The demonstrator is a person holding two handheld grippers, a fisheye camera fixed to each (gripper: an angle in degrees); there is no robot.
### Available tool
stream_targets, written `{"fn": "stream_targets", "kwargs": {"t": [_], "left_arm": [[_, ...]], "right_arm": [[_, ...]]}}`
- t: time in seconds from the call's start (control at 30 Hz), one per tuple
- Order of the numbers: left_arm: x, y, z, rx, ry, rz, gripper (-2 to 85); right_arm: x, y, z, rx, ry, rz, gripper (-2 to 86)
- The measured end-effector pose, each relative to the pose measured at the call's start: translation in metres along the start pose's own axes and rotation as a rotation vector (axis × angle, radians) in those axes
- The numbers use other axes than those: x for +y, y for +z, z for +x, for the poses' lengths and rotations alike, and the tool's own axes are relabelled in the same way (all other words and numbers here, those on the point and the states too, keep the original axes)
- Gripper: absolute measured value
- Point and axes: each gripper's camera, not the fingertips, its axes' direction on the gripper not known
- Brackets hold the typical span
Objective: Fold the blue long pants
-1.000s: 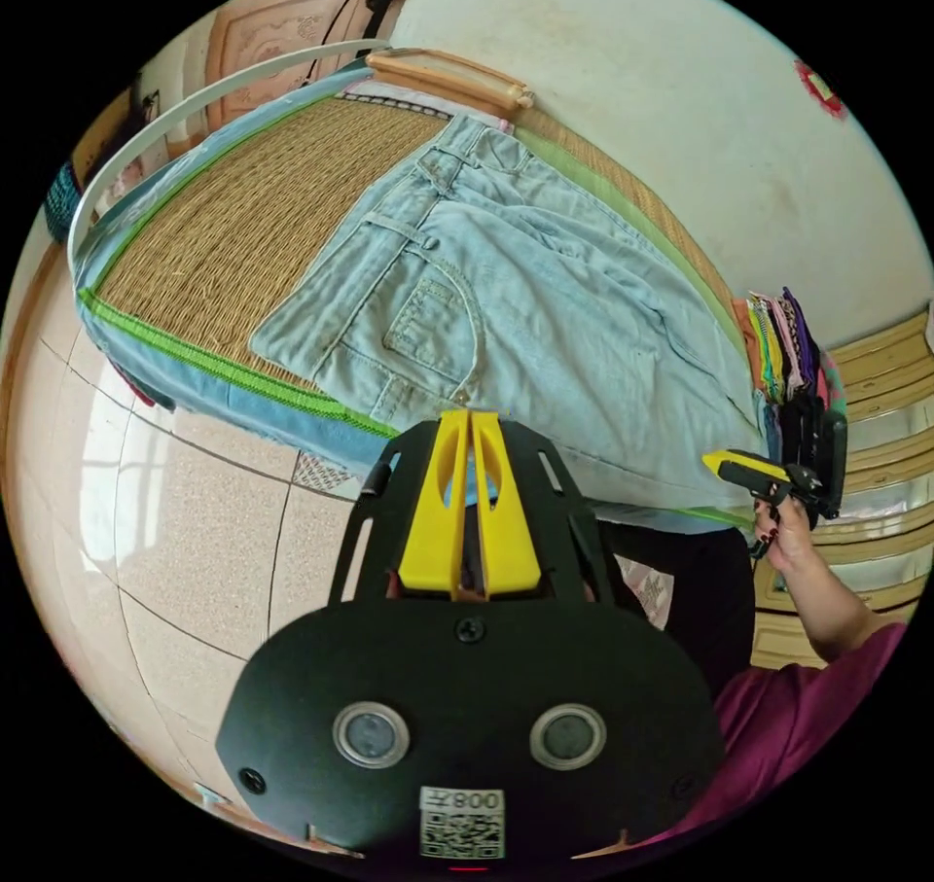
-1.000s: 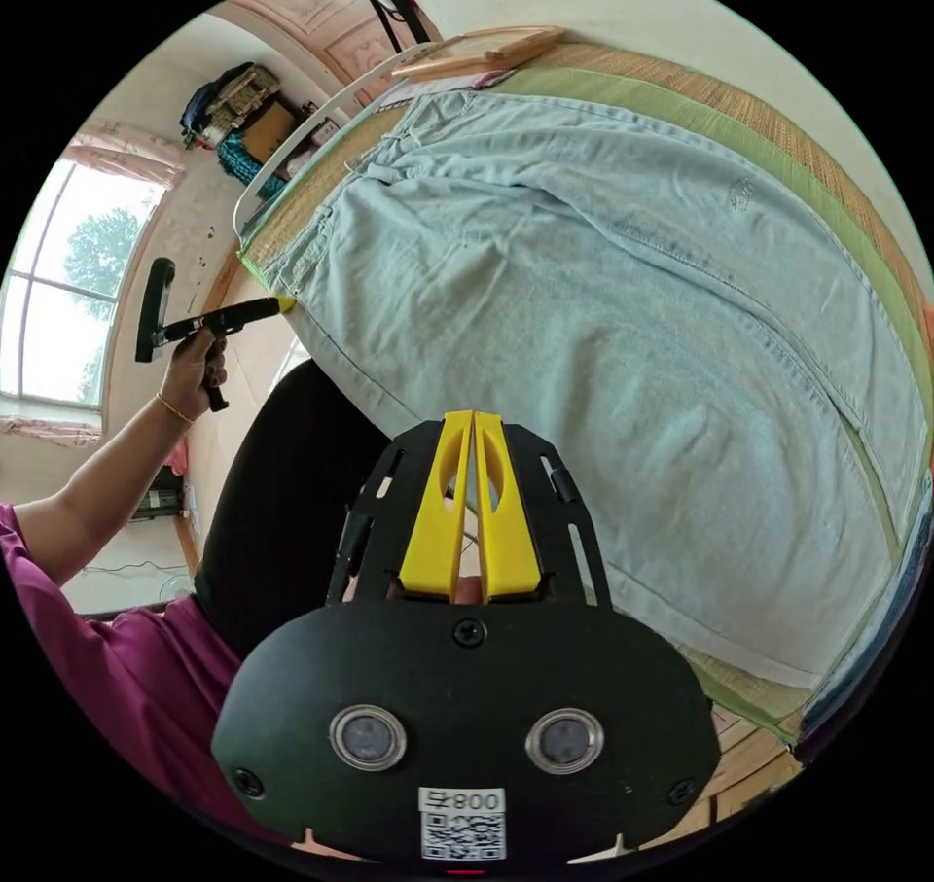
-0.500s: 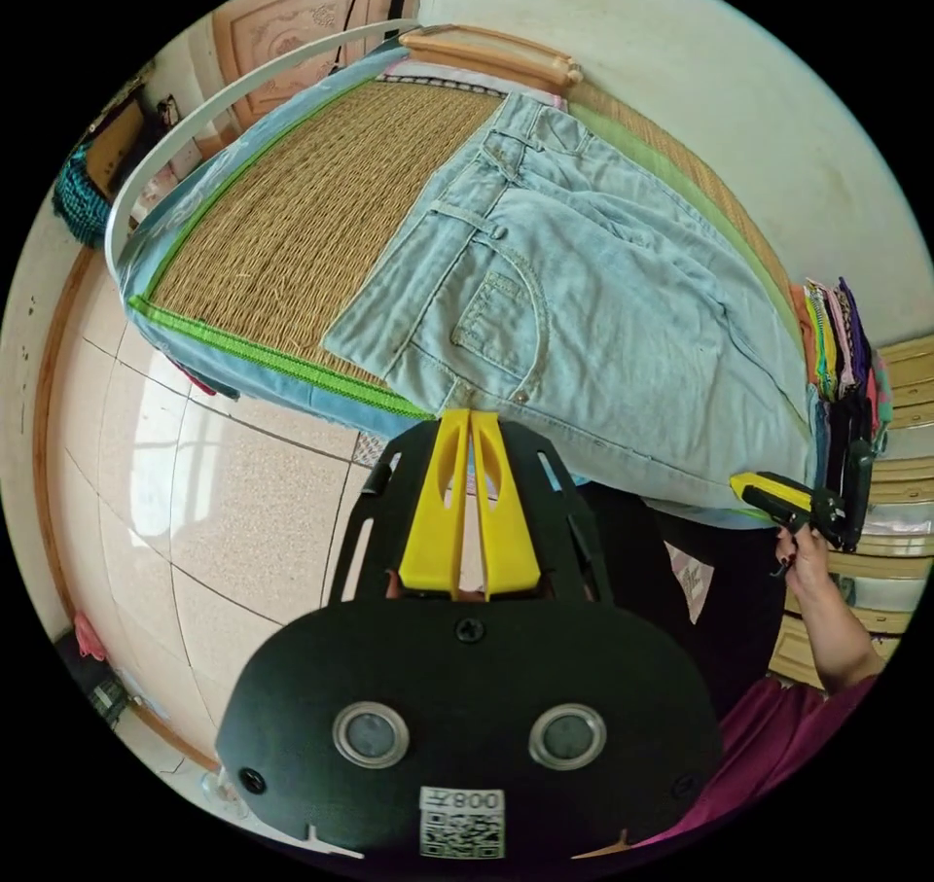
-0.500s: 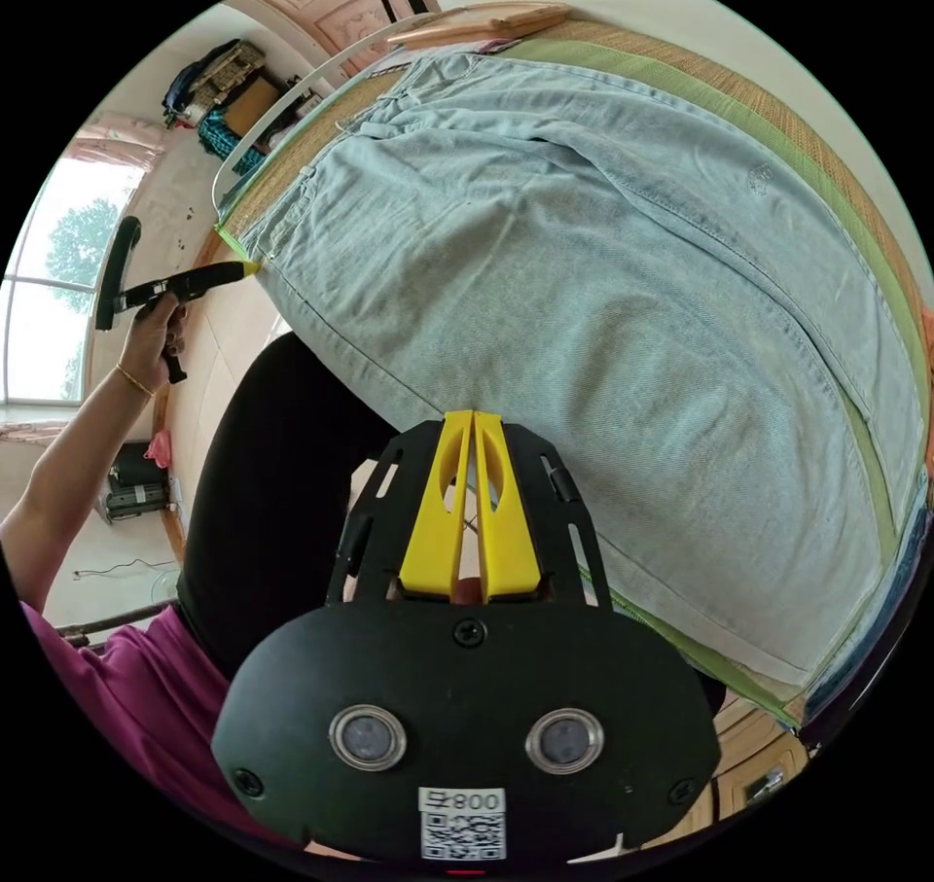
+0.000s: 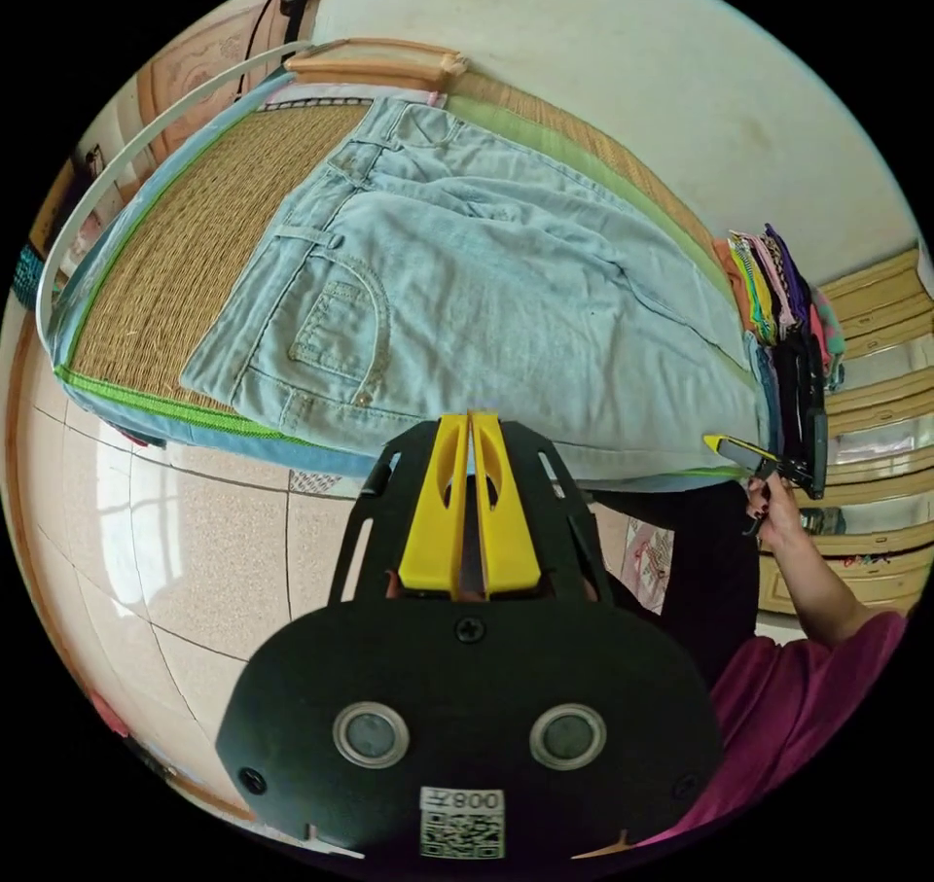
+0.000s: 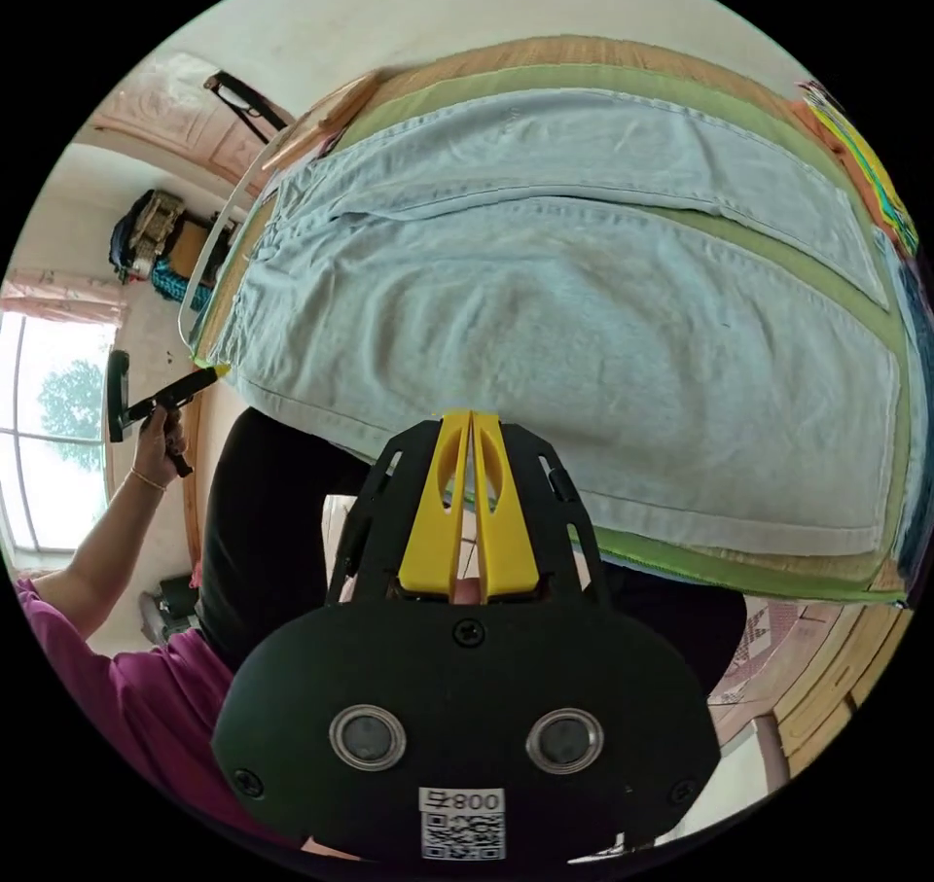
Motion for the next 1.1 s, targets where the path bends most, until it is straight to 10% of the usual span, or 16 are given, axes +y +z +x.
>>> {"fn": "stream_targets", "kwargs": {"t": [0.57, 1.1], "left_arm": [[-0.222, 0.107, 0.376, 0.088, 0.552, -0.170, 6.7], [-0.308, 0.179, 0.531, -0.024, 0.621, -0.212, 0.7]], "right_arm": [[0.029, -0.172, 0.281, 0.164, 0.402, 0.394, 6.2], [-0.068, -0.164, 0.372, 0.497, 0.305, 0.208, 1.2]]}}
